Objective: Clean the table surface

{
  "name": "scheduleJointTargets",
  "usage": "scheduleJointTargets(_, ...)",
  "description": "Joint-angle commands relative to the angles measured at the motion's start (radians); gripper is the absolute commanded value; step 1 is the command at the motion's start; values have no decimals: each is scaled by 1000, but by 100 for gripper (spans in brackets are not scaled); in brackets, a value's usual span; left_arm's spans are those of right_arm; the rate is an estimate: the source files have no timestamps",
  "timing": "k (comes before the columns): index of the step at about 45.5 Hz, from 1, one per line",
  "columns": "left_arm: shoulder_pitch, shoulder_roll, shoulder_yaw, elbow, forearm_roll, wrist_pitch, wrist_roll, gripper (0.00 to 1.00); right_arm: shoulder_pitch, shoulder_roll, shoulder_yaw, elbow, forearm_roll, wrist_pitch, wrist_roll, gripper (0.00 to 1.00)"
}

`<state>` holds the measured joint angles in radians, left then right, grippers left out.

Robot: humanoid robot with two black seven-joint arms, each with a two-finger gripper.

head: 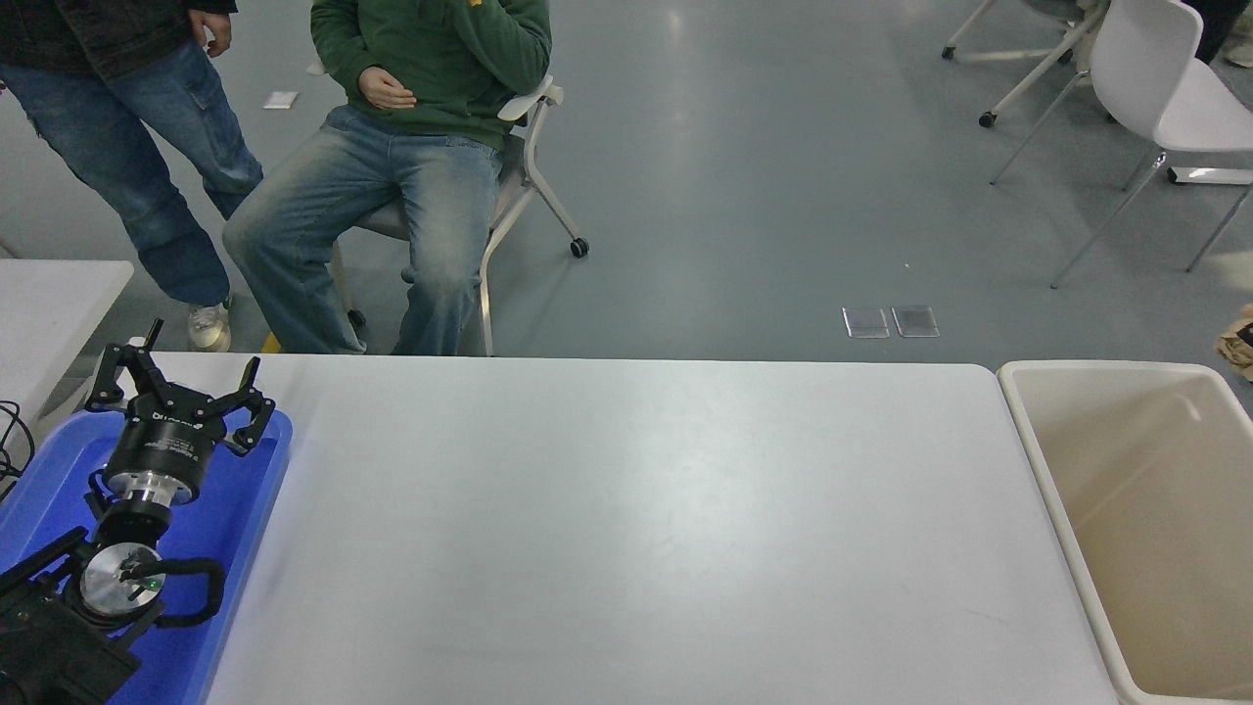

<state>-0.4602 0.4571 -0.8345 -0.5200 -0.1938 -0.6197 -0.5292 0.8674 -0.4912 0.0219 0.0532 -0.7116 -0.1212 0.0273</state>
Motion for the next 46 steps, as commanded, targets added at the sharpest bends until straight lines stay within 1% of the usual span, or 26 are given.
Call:
scheduleJointTargets(1,0,0,0,0,1,0,0,100,-33,33,-17,-35,17,-9,-66,0)
scheduleJointTargets(7,0,0,0,0,1,0,0,100,-48,33,-19,-35,17,-9,-102,0)
scheduleJointTargets(12,0,0,0,0,1,0,0,100,-54,37,-19,-35,17,-9,-106,1)
scheduleJointTargets(16,0,0,0,0,1,0,0,100,-67,37,-17,-35,18,-9,-107,8)
scheduleJointTargets(23,0,0,0,0,1,0,0,100,-73,43,-17,-35,18,-9,-107,10)
scheduleJointTargets(29,0,0,0,0,-1,0,0,100,-73,45,-17,-33,23,-9,-107,17)
scheduleJointTargets(33,0,0,0,0,1,0,0,100,-73,46,-17,-32,23,-9,-107,24)
scheduleJointTargets(35,0,0,0,0,1,0,0,100,-71,46,-17,-30,23,-9,-107,33)
scheduleJointTargets(38,0,0,0,0,1,0,0,100,-73,46,-17,-24,23,-8,-107,51)
scheduleJointTargets(40,0,0,0,0,1,0,0,100,-71,46,-17,-21,23,-8,-107,67)
scheduleJointTargets(41,0,0,0,0,1,0,0,100,-71,46,-16,-19,23,-3,-107,79)
scheduleJointTargets(43,0,0,0,0,1,0,0,100,-71,46,-16,-18,26,2,-106,88)
scheduleJointTargets(44,0,0,0,0,1,0,0,100,-70,46,-16,-18,26,5,-106,98)
scheduleJointTargets(46,0,0,0,0,1,0,0,100,-70,46,-16,-18,26,6,-106,100)
